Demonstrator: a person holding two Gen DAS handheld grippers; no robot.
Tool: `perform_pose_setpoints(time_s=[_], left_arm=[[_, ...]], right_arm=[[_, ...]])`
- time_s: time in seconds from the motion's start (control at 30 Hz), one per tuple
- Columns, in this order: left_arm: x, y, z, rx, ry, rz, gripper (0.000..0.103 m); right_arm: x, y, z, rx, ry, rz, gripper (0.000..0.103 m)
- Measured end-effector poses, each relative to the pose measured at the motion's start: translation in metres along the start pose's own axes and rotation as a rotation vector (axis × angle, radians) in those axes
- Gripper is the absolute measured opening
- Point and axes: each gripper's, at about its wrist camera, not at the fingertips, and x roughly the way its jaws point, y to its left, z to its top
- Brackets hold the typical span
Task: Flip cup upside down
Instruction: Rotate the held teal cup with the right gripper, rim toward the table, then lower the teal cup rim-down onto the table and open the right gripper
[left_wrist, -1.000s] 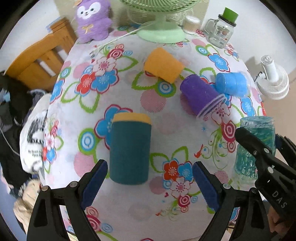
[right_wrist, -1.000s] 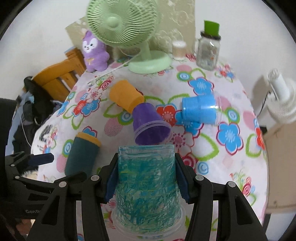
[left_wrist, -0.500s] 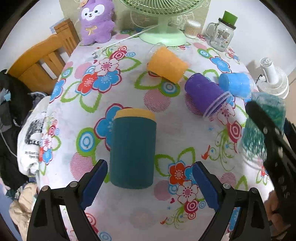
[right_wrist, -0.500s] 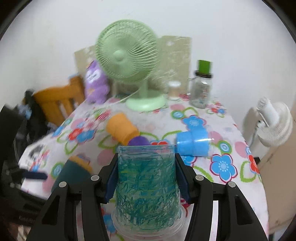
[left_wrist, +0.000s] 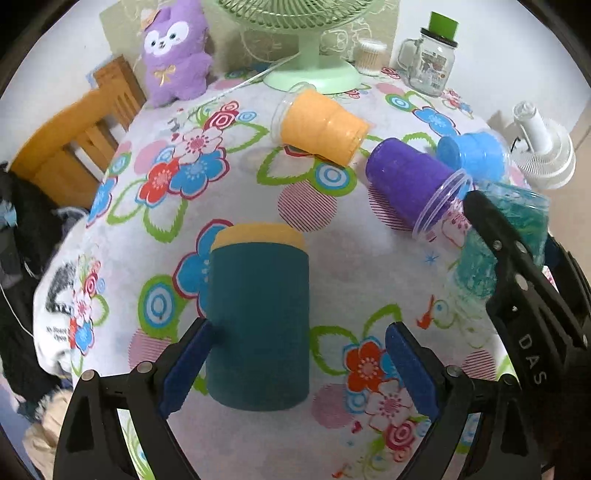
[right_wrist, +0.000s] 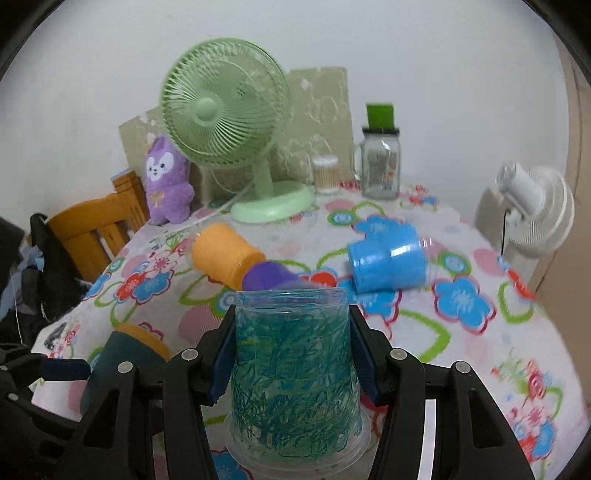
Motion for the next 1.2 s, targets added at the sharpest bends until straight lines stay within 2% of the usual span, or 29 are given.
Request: perform_pose_setpoints(time_s=[0.17,0.3,0.67,0.77,0.93,1.1,1.2], left_arm=[[0.004,0.001,-0.002,0.018,-0.003,0.022,0.097],[0.007,0.003,-0.004,0.018,-0.001,0.023,0.097],[0.012,0.015,-0.01,0.0,0.09,0.008,0.098],[0.011,0.019,-0.013,-0.023,0.117,-0.017,0.098],[0.007,0.025,-0.015,-0.04,0.165,-0.013,0.098],[0.007,0.031,-0.015,-0.07,0.226,-0.033,0.098],[0.007,0.03,-0.014,-0.055,0.245,-0.027,0.098]], right_arm=[[0.009,-0.007,-0.011,0.035,0.047,-0.001,0.058],[0.001,-0.007,-0.017,0.034,0.049,0.007,0.059],[-0.008,-0.002,-0.023,0.028,0.185,0.006,0.06],[-0.007,0.001,-0.022,0.021,0.242,0.009,0.063],[-0.005,0.003,-0.019,0.051,0.361,0.002,0.079],[-0.002,0.001,-0.015,0.07,0.463,-0.01,0.081],[0.002,0.003,-0.015,0.046,0.508,-0.03,0.083]])
